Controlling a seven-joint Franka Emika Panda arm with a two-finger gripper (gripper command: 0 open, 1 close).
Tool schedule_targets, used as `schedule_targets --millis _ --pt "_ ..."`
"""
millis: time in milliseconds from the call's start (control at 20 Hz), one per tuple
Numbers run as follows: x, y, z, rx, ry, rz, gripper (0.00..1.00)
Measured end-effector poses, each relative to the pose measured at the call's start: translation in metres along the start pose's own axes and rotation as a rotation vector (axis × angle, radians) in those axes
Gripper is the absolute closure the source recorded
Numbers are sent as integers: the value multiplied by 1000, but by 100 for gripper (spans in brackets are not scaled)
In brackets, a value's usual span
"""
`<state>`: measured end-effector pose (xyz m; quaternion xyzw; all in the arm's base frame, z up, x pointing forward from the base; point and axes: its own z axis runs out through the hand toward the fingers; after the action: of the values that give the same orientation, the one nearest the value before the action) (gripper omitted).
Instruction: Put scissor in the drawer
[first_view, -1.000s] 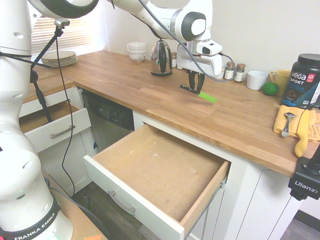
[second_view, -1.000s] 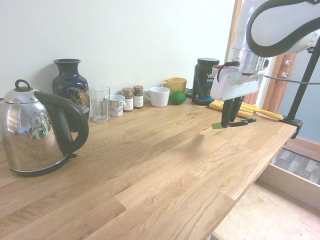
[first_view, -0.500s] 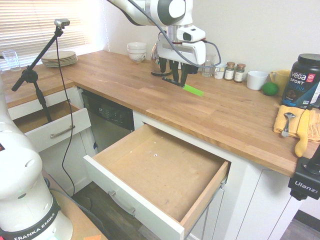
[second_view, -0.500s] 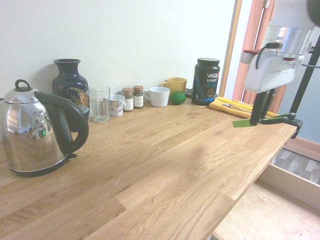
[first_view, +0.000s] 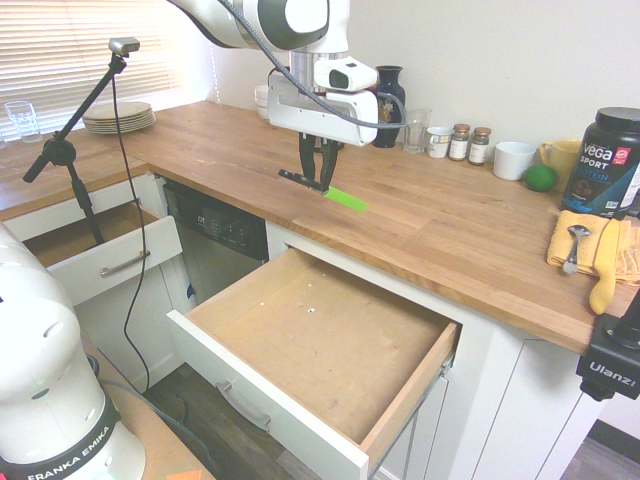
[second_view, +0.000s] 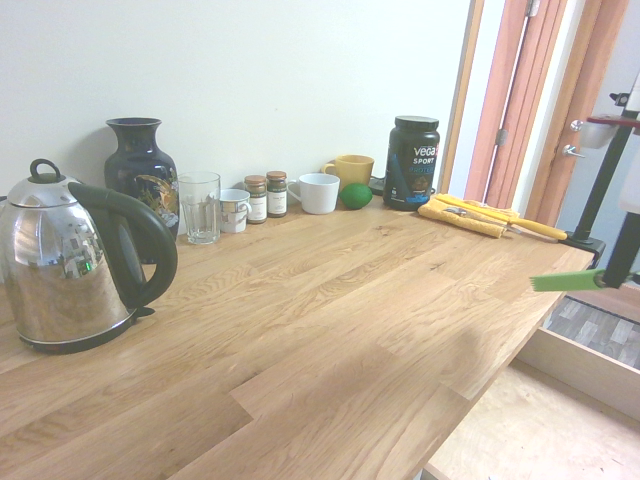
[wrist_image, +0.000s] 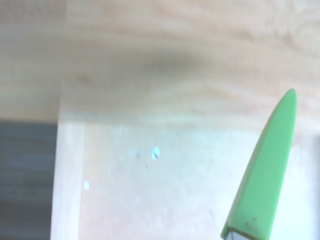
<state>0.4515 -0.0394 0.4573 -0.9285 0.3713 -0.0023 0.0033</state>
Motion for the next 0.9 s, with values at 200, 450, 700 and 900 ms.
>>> schedule_targets --millis 200,450,700,900 --pt "-24 28 17 -15 -2 8 100" --pt "-41 51 60 -25 -17 23 100" --pt "-45 58 120 -15 -4 22 100" --pt "-41 52 176 -16 0 14 100"
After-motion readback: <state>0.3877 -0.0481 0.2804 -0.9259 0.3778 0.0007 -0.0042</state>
